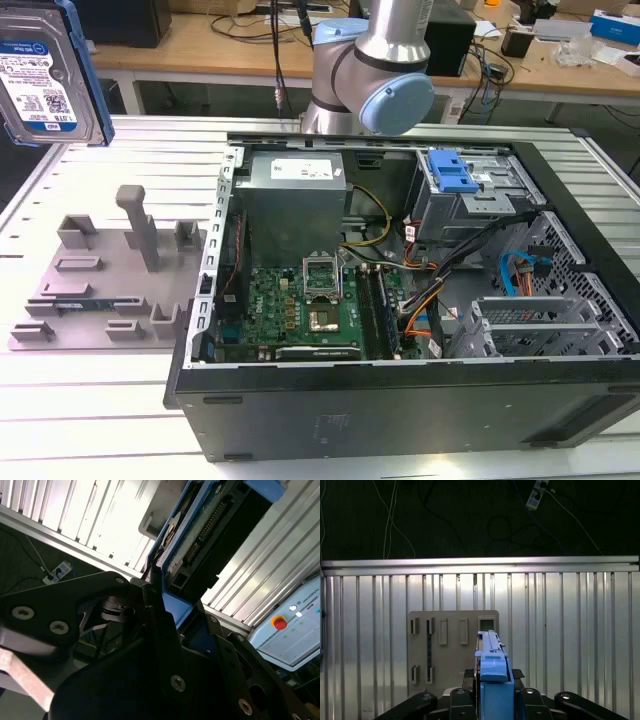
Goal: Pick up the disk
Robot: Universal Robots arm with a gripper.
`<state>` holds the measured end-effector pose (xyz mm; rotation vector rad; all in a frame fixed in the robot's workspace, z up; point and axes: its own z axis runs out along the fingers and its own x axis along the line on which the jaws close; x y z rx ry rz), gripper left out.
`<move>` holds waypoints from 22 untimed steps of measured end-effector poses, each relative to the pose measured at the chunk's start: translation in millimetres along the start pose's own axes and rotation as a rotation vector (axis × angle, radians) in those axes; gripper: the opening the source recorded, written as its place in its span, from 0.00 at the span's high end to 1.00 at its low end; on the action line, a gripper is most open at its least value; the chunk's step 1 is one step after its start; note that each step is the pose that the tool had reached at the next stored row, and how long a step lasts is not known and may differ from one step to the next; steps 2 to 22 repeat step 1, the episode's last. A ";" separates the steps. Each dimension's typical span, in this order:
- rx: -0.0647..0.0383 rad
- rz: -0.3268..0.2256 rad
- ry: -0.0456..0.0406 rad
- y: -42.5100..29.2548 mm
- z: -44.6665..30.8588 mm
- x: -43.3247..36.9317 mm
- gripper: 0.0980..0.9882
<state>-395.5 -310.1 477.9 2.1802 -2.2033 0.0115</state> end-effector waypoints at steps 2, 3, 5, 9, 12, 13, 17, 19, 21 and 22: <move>0.000 0.000 0.0000 0.0 0.0 0.0 0.70; 0.000 0.000 0.0000 0.0 0.0 0.0 0.70; 0.000 0.000 0.0000 0.0 0.0 0.0 0.70; 0.000 0.000 0.0000 0.0 0.0 0.0 0.70; 0.000 0.000 0.0000 0.0 0.0 0.0 0.70; 0.000 0.000 0.0000 0.0 0.0 0.0 0.70; 0.000 0.000 0.0000 0.0 0.0 0.0 0.70; 0.000 0.000 0.0000 0.0 0.0 0.0 0.70; 0.000 0.000 0.0000 0.0 0.0 0.0 0.70; 0.000 0.000 0.0000 0.0 0.0 0.0 0.70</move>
